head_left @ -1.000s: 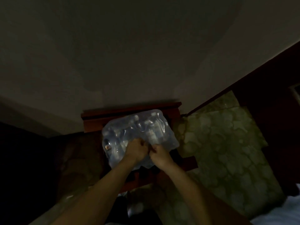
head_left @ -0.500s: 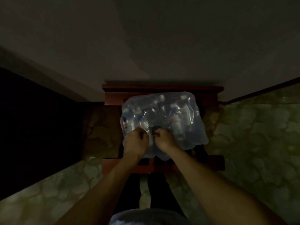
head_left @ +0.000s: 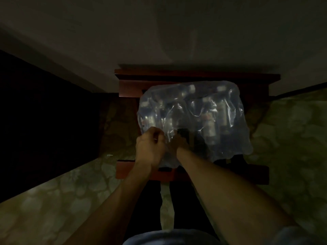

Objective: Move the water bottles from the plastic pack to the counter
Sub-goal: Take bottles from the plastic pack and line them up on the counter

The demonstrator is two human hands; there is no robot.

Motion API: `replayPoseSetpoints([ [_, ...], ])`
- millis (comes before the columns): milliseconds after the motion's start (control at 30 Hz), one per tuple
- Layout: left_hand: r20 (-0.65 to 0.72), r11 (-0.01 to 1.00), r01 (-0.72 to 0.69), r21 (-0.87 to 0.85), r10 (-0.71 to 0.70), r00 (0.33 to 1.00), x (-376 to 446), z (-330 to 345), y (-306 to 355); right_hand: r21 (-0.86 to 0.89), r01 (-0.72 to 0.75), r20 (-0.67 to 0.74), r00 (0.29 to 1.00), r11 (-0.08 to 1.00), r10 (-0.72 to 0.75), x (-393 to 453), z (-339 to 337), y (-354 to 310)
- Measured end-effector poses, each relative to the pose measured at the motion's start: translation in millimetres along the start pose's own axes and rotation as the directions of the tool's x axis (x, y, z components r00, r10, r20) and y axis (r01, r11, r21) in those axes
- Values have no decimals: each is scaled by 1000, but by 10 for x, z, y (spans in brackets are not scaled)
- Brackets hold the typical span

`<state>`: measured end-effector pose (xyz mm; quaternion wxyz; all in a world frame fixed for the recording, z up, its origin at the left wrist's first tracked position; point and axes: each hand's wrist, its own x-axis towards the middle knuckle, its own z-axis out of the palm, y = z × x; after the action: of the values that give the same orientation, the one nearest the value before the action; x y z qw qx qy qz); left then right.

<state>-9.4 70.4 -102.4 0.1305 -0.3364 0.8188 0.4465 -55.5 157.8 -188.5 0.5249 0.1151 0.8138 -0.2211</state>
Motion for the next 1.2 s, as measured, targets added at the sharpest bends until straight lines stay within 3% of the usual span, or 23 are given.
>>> replayPoseSetpoints([
  [100, 13, 1000, -3, 5, 3, 1000, 23, -8, -20, -45, 21, -16, 1000, 999, -21, -1, -28, -1],
  [233, -18, 999, 16, -35, -17, 1000, 72, -65, -8, 30, 13, -91, 996, 999, -10, -110, -170, 23],
  [400, -147, 952, 216, -217, -251, 957, 238, -153, -138, 240, 93, -108, 992, 966, -68, -297, -378, 103],
  [567, -17, 888, 402, -225, -416, 909, 494, -153, -370, 292, 112, -142, 987, 950, -72, -414, -487, 78],
  [700, 171, 880, 470, -70, -453, 875, 712, -145, -529, 314, 60, -148, 989, 948, -13, -478, -487, 22],
  [900, 199, 864, 414, 286, -476, 857, 894, -113, -557, 321, 10, -152, 988, 947, 41, -545, -410, 92],
  [1000, 246, 868, 357, 345, -451, 858, 929, -6, -581, 300, 13, -164, 986, 954, 38, -557, -378, 125],
  [1067, 278, 898, 325, 295, -406, 870, 933, 68, -593, 274, 21, -179, 983, 962, 29, -549, -379, 131],
  [1100, 277, 910, 313, 272, -385, 880, 931, 110, -610, 265, 27, -181, 983, 964, 22, -546, -380, 129],
  [1200, 174, 823, 283, 492, -412, 895, 905, 178, -626, 252, 51, -177, 984, 966, -6, -543, -378, 119],
])
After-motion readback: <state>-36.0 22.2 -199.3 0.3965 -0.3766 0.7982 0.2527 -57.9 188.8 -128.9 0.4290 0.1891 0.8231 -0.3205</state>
